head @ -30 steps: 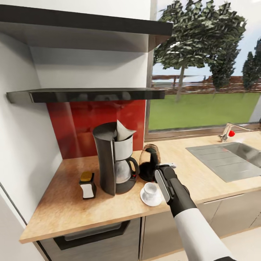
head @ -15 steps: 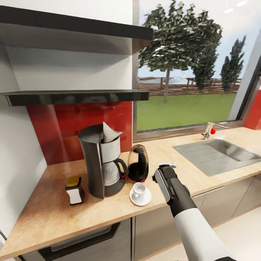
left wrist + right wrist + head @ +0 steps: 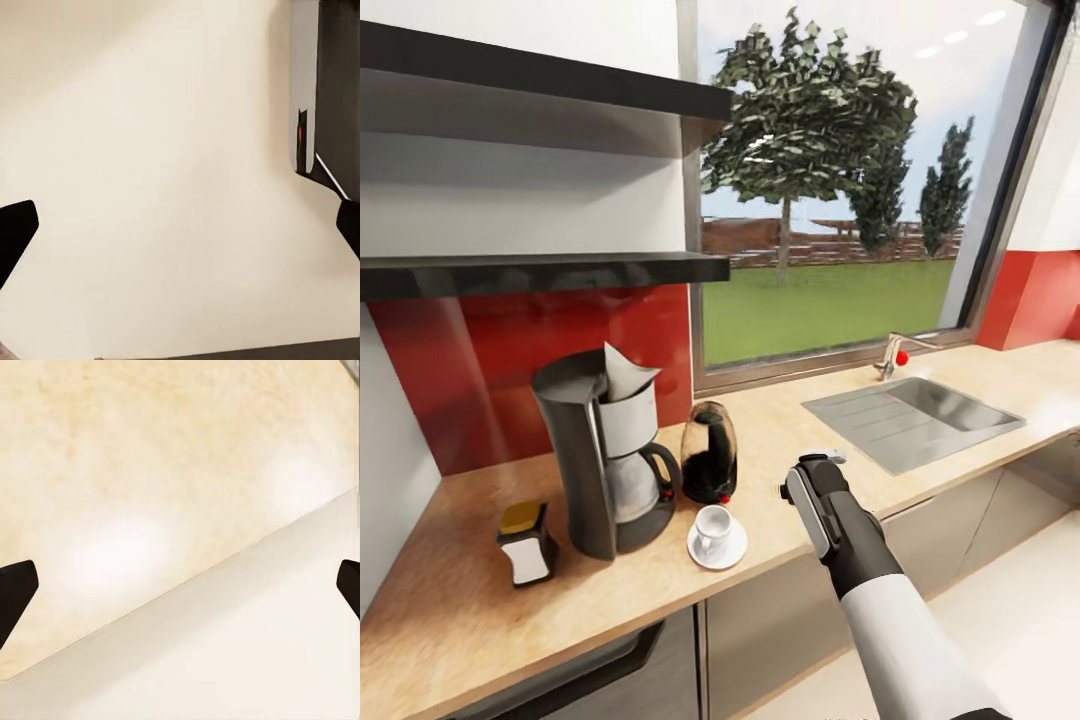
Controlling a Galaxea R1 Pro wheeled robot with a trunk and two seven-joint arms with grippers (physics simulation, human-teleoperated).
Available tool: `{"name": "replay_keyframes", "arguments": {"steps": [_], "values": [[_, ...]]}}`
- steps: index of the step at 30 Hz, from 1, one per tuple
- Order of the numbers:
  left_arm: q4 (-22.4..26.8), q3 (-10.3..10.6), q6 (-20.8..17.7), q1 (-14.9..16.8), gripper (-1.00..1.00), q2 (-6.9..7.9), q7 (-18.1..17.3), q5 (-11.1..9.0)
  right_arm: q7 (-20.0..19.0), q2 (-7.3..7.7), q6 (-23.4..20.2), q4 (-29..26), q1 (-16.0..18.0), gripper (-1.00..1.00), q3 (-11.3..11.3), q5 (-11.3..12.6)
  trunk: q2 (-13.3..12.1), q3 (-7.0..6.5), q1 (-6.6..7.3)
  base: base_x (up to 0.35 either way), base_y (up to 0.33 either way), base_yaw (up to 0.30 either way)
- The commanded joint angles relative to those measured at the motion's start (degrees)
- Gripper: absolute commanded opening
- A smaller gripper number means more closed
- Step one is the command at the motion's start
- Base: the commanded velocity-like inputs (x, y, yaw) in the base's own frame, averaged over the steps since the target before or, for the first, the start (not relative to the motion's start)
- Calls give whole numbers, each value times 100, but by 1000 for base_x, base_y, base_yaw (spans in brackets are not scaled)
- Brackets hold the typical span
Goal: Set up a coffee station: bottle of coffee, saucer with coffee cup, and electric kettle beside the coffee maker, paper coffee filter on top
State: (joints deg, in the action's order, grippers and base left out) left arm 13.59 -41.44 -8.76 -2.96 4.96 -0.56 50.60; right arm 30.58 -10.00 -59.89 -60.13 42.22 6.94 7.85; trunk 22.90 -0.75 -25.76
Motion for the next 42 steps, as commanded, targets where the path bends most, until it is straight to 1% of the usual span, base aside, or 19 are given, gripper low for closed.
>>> {"name": "replay_keyframes", "arguments": {"steps": [1, 6, 11, 18, 21, 22, 24, 25, 27, 28, 30, 32, 33, 34, 35, 36, 38, 39, 42], "values": [[12, -20, -14, -3, 100, -4, -6, 20, 60, 0, -11, 1, 3, 100, 8, 59, 3, -5, -2, 0, -7, -226], [12, -26, -12, 1, 100, -4, -3, 20, 61, 0, -11, 1, 4, 100, 9, 59, 3, -30, -2, -4, -79, -226], [13, -30, -10, 5, 100, -4, 0, 20, 58, 0, -11, 1, 5, 100, 9, 59, 3, -55, -2, -63, -217, -227], [13, -26, -4, 6, 100, -4, 1, 20, 62, 1, -11, 16, 1, 100, 15, 56, 3, -91, -2, -207, -204, -229], [13, -23, -3, 6, 100, -4, 1, 20, 58, 67, -11, 13, -4, 100, 4, 58, 3, -106, -2, -117, -86, -240], [13, -23, -3, 6, 100, -4, 1, 20, 58, 148, -11, 10, -5, 100, -20, 58, 3, -111, -2, -53, -39, -245], [13, -23, 1, 6, 100, -4, 2, 16, 56, 409, -6, 10, -9, 100, -148, 60, 3, -121, -2, -28, -21, -251], [13, -23, 2, 6, 100, -4, 2, 15, 56, 483, -2, 10, -10, 100, -208, 62, 3, -126, -2, -17, -13, -254], [13, -22, 4, 6, 100, -3, 3, 13, 48, 743, 18, 11, -11, 100, -561, 65, 3, -136, -2, -9, -7, -256], [13, -22, 6, 6, 100, -3, 3, 12, 46, 789, 28, 13, -12, 100, -670, 66, 3, -141, -2, -6, -4, -257], [13, -25, 7, 6, 100, -3, 3, 12, 37, 901, 128, 19, -12, 100, -1107, 65, 3, -152, -2, -3, -2, -258], [13, -29, 11, 6, 100, -7, 3, 11, 31, 970, 411, 23, -16, 100, -1440, 62, 3, -162, -2, -1, -1, -258], [13, -29, 12, 6, 100, -8, 3, 11, 30, 993, 512, 24, -19, 100, -1497, 61, 3, -167, -2, -1, -1, -258], [13, -30, 13, 6, 100, -9, 3, 8, 29, 1042, 735, 25, -23, 100, -1578, 59, 3, -172, -2, 0, 0, -259], [13, -30, 13, 6, 100, -10, 3, 7, 29, 1065, 856, 27, -24, 100, -1607, 57, 3, -177, -2, 0, 0, -259], [13, -30, 14, 6, 100, -11, 3, 5, 28, 1102, 1104, 30, -28, 100, -1649, 53, 3, -182, -2, 0, 0, -259], [13, -31, 14, 6, 100, -12, 3, 4, 28, 1140, 1568, 52, -61, 100, -1692, 40, 3, -192, -2, 0, 0, -259], [13, -31, 14, 6, 100, -12, 3, 3, 27, 1145, 1666, 68, -85, 100, -1698, 37, 3, -197, -2, 0, 0, -259], [13, -31, 9, 6, 100, -12, 3, 3, 27, 1156, 2168, 416, -294, 100, -1712, 40, 3, -212, -2, 0, 0, -259]]}}
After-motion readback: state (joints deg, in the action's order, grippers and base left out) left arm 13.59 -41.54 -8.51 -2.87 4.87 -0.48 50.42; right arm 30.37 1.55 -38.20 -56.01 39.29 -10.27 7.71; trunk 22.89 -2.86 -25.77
